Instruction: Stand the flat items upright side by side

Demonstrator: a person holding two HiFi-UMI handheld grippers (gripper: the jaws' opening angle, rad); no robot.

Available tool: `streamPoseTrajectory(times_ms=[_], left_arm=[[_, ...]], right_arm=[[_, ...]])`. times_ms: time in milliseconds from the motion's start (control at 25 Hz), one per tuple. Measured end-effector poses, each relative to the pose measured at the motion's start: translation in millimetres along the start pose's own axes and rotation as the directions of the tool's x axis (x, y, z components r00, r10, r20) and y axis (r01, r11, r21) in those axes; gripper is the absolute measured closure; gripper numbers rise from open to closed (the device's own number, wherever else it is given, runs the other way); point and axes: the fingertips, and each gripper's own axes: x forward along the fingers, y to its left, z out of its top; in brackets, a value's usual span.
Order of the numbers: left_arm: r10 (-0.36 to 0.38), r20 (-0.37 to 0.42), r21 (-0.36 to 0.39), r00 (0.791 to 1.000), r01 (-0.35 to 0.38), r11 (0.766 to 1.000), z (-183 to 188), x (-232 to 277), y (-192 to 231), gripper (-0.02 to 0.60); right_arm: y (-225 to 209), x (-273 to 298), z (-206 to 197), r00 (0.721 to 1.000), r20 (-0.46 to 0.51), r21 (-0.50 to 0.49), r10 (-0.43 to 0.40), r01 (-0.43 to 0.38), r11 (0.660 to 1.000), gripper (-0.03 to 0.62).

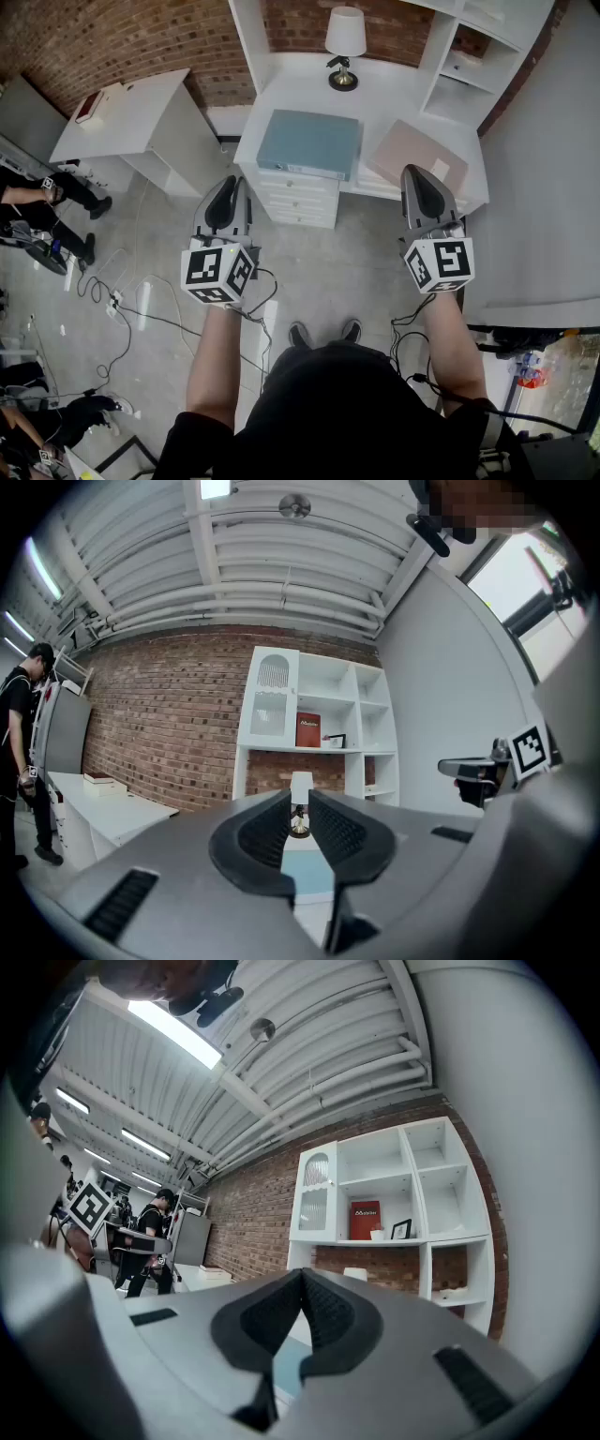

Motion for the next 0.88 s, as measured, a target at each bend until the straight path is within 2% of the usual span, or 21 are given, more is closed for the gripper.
streamPoseTrajectory(times_ms=[280, 560, 640, 680, 720, 880], left_arm=[[0.024, -0.012, 0.005, 1.000, -0.024, 1.000, -5.7, 9.4, -20.0, 0.528], [0.085, -0.030, -0.035, 0.996, -0.086, 0.996, -19.3, 5.0, -30.9, 0.526], [0.094, -0.037, -0.044, 0.995, -0.095, 0.994, -23.1, 2.9, -33.2, 0.523], [0.098, -0.043, -0.048, 0.994, -0.100, 0.994, -25.6, 1.9, -33.7, 0.513], [0.102, -0.052, -0.053, 0.993, -0.105, 0.993, -28.8, 1.0, -33.7, 0.475], [0.087, -0.104, -0.089, 0.991, -0.097, 0.991, -46.7, 4.7, -28.5, 0.371]], right_arm=[[-16.1, -3.2, -11.8, 1.000, -0.008, 0.030, 0.029, -0.028, 0.999, 0.594], [-30.7, -5.8, -39.5, 0.997, -0.020, 0.167, 0.079, -0.074, 0.983, 0.594], [-33.5, -3.8, -47.5, 0.995, -0.037, 0.177, 0.096, -0.088, 0.980, 0.566], [-34.3, -2.6, -50.9, 0.994, -0.043, 0.182, 0.104, -0.095, 0.979, 0.532], [-34.8, -1.2, -54.1, 0.993, -0.050, 0.187, 0.111, -0.100, 0.977, 0.501], [-34.3, 8.9, -67.6, 0.988, -0.077, 0.212, 0.133, -0.115, 0.971, 0.456]])
